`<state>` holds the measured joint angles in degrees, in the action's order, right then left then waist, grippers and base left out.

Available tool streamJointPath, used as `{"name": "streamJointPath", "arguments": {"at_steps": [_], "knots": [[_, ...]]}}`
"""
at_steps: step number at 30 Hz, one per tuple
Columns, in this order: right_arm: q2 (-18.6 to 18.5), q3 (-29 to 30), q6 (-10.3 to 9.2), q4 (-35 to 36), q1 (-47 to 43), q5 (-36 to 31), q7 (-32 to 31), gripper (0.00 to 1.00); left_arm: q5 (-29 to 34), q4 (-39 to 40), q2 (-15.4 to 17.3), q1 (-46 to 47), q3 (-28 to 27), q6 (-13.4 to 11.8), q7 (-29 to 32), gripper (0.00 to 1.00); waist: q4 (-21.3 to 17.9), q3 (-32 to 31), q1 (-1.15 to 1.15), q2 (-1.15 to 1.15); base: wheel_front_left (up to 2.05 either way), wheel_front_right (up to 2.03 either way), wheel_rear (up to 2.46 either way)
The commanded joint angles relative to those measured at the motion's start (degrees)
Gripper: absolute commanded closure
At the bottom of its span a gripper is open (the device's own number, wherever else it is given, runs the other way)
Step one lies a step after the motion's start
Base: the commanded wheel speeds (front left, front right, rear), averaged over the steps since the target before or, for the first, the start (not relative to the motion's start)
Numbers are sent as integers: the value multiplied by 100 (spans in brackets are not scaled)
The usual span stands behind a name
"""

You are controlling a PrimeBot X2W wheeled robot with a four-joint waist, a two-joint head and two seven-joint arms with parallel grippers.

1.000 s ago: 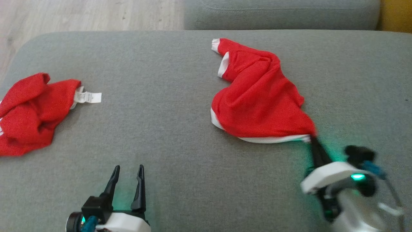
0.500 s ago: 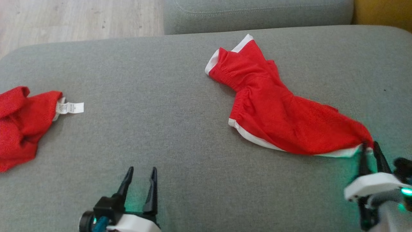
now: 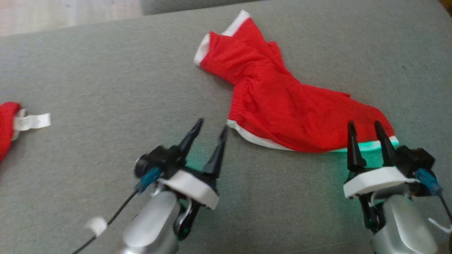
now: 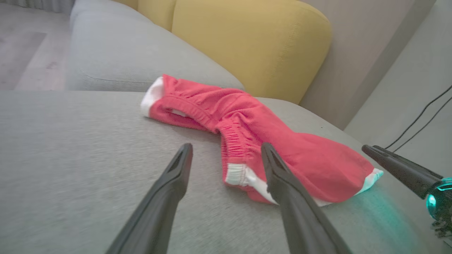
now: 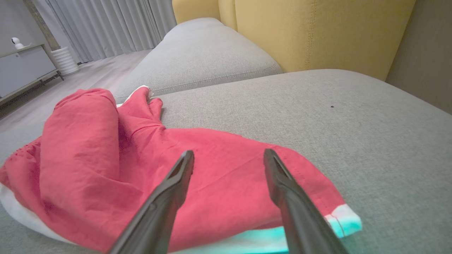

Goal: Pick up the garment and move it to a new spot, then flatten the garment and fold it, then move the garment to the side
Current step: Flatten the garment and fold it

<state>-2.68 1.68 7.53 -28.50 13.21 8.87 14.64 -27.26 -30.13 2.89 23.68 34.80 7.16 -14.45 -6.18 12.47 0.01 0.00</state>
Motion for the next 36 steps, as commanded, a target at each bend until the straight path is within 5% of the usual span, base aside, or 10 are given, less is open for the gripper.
{"name": "streamJointPath", "arguments": {"at_steps": [1,19,20,21,22,28,36], "knots": [[-23,-234,-4,194,184,81,36,0,-248,10,29,303,88,30,-55,0,-260,216,-1,0,0,0,0],[-21,-604,-4,298,298,399,36,0,-1970,-687,536,1225,1472,32,-55,0,-678,498,-1,0,0,0,0],[-21,-618,-4,307,307,413,36,0,-2028,-665,555,1261,1479,32,-55,18,-673,501,-1,0,0,0,0],[-21,-621,-4,313,311,423,36,0,-2049,-645,571,1292,1461,32,-55,70,-661,493,-1,0,0,0,0],[-21,-619,-4,318,304,427,36,0,-2061,-634,574,1305,1426,32,-55,100,-641,477,-1,0,0,0,0],[-21,-534,-4,277,151,404,36,0,-2372,-572,596,1120,1512,33,-55,100,-345,202,-1,0,0,0,0],[-21,-518,-4,219,-109,428,36,0,-1944,-665,895,676,638,33,-55,100,413,-215,-1,0,0,0,0]]}}
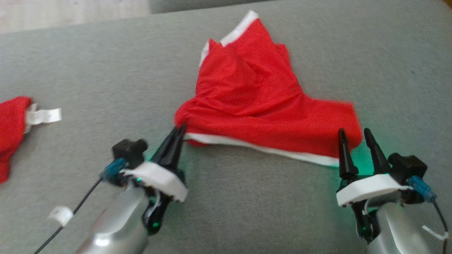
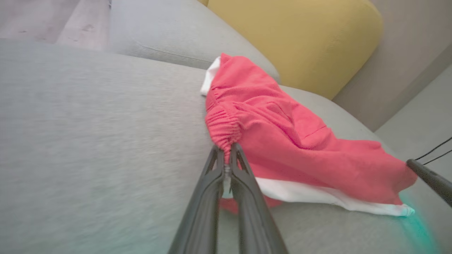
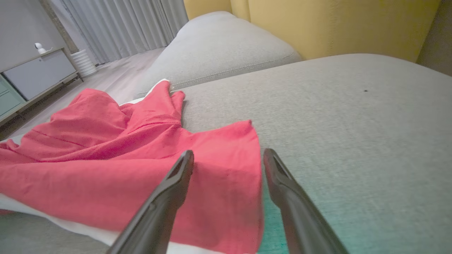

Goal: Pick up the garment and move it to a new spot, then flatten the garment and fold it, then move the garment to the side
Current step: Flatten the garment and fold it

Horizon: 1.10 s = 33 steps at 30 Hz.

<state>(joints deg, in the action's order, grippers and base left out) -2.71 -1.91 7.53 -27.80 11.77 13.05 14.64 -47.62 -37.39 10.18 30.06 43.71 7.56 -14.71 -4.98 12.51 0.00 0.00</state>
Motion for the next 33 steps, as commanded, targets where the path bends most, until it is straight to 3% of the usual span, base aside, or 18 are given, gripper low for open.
{"name": "streamJointPath", "arguments": {"at_steps": [1,4,8,13,14,15,16,25,33], "knots": [[-17,-190,-4,145,21,48,36,0,183,3,221,-42,-344,-9,-29,100,367,-259,0,0,0,0,0],[-17,-324,-4,139,-4,173,36,0,422,-203,390,-291,-587,-81,-29,100,522,-369,0,0,0,0,0],[-17,-464,-4,126,-36,289,36,0,683,-326,579,-653,-990,-418,-29,100,589,-488,0,0,0,0,0],[-17,-607,-4,114,-96,367,36,0,872,-321,597,-1048,-1428,-664,-29,100,561,-594,0,0,0,0,0],[-17,-628,-4,121,-106,376,36,0,937,-281,576,-1099,-1493,-687,-29,85,552,-613,0,0,0,0,0],[-17,-645,-4,142,-113,383,36,0,1029,-210,552,-1133,-1566,-725,-29,6,544,-628,0,0,0,0,0],[-17,-654,-4,171,-120,384,36,0,1139,-112,529,-1165,-1668,-789,-29,0,534,-643,0,0,0,0,0],[-17,-716,-4,523,-333,371,36,0,2234,959,184,-2002,-2593,-1212,-29,0,420,-876,0,0,0,0,0],[-17,-1076,-4,473,-595,295,36,0,2898,1343,-278,-2693,-3205,-964,-29,0,483,-902,0,0,0,0,0]]}}
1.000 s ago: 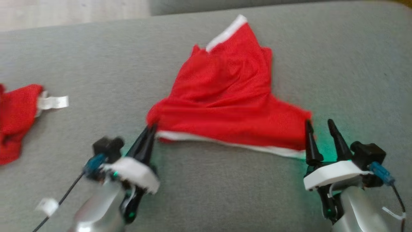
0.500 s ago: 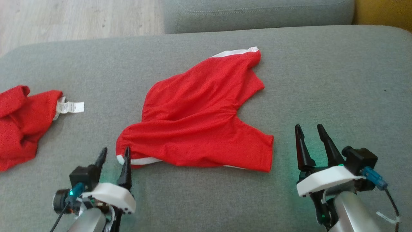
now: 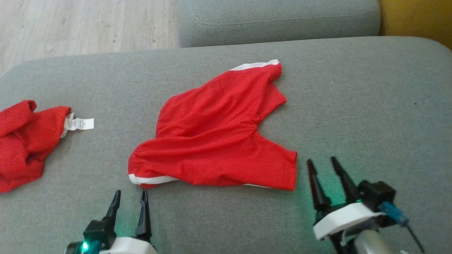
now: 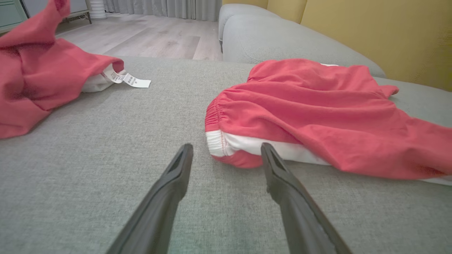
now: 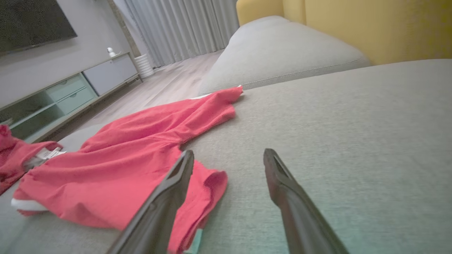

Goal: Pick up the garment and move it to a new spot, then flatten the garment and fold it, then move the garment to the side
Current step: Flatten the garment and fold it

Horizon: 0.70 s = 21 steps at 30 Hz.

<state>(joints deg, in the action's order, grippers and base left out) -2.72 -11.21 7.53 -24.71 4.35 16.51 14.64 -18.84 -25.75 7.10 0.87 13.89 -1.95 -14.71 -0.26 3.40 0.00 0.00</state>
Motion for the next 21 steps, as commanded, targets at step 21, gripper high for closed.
{"name": "streamJointPath", "arguments": {"at_steps": [21], "knots": [[-16,-1184,-4,-683,237,228,36,0,731,-26,-390,147,-858,535,-29,0,314,128,0,0,0,0,0]]}}
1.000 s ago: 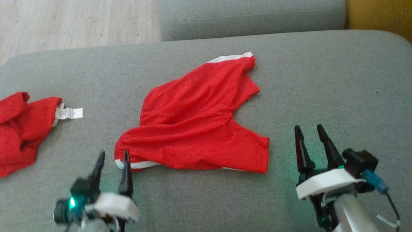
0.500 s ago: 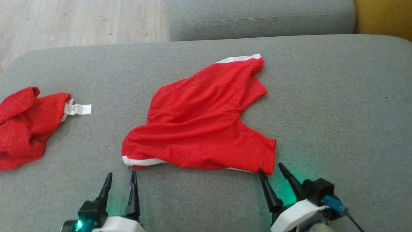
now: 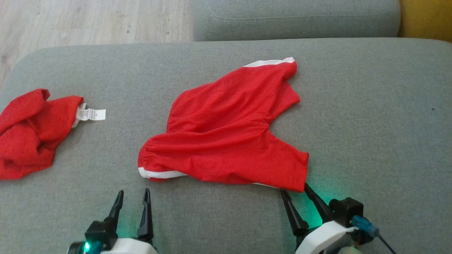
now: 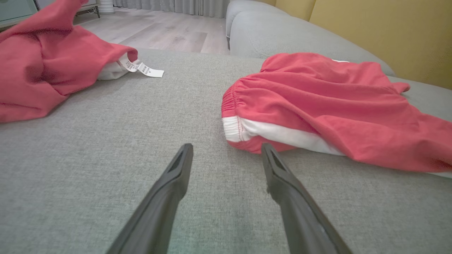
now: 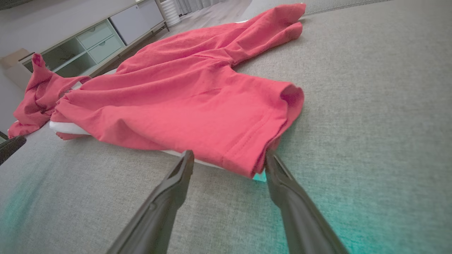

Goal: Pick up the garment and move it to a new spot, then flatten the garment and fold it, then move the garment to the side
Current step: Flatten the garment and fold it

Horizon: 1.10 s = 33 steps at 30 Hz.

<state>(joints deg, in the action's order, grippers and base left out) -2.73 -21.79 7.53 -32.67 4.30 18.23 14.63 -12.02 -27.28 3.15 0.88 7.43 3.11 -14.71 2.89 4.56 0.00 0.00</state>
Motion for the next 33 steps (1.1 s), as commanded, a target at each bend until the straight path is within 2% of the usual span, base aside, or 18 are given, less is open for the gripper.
{"name": "streamJointPath", "arguments": {"at_steps": [1,4,5,8,9,10,19,24,25,26,27,28,30,33], "knots": [[-15,-118,-4,102,258,86,37,0,58,119,0,154,-218,43,-29,0,0,21,0,0,0,0,0],[-15,-96,-4,84,311,162,37,0,83,95,-12,174,-226,79,-29,0,3,45,0,0,0,0,0],[-15,-91,-4,84,330,177,37,8,90,89,-15,180,-225,88,-29,0,5,52,0,0,0,0,0],[-15,-61,-4,99,399,212,37,67,107,71,-21,195,-223,110,-29,0,21,75,0,0,0,0,0],[-15,-61,-4,99,399,212,37,67,107,71,-21,195,-223,110,-29,0,21,75,0,0,0,0,0],[-15,-54,-4,98,419,219,37,100,110,65,-22,200,-224,117,-29,0,30,83,0,0,0,0,0],[-15,275,-4,58,907,235,37,100,48,50,-26,291,-122,133,-29,0,197,219,0,0,0,0,0],[-15,574,-4,-401,1491,77,37,98,26,36,-26,348,-27,121,-29,0,315,268,0,0,0,0,0],[-15,632,-4,-523,1609,49,37,92,24,27,-26,352,-12,118,-29,0,328,268,0,0,0,0,0],[-15,709,-4,-644,1720,22,37,80,22,18,-26,352,1,113,-29,0,334,264,0,0,0,0,0],[-15,792,-4,-775,1820,-47,37,43,14,10,-26,351,11,105,-29,0,334,257,0,0,0,0,0],[-15,895,-4,-928,1903,-137,37,0,8,1,-26,351,21,96,-29,0,329,248,0,0,0,0,0],[-15,1171,-4,-1209,2037,-344,37,0,-6,-22,-26,353,34,75,-29,0,304,218,0,0,0,0,0],[-15,1628,-4,-1229,2086,-687,37,0,5,-23,-26,376,19,43,-29,0,236,165,0,0,0,0,0]]}}
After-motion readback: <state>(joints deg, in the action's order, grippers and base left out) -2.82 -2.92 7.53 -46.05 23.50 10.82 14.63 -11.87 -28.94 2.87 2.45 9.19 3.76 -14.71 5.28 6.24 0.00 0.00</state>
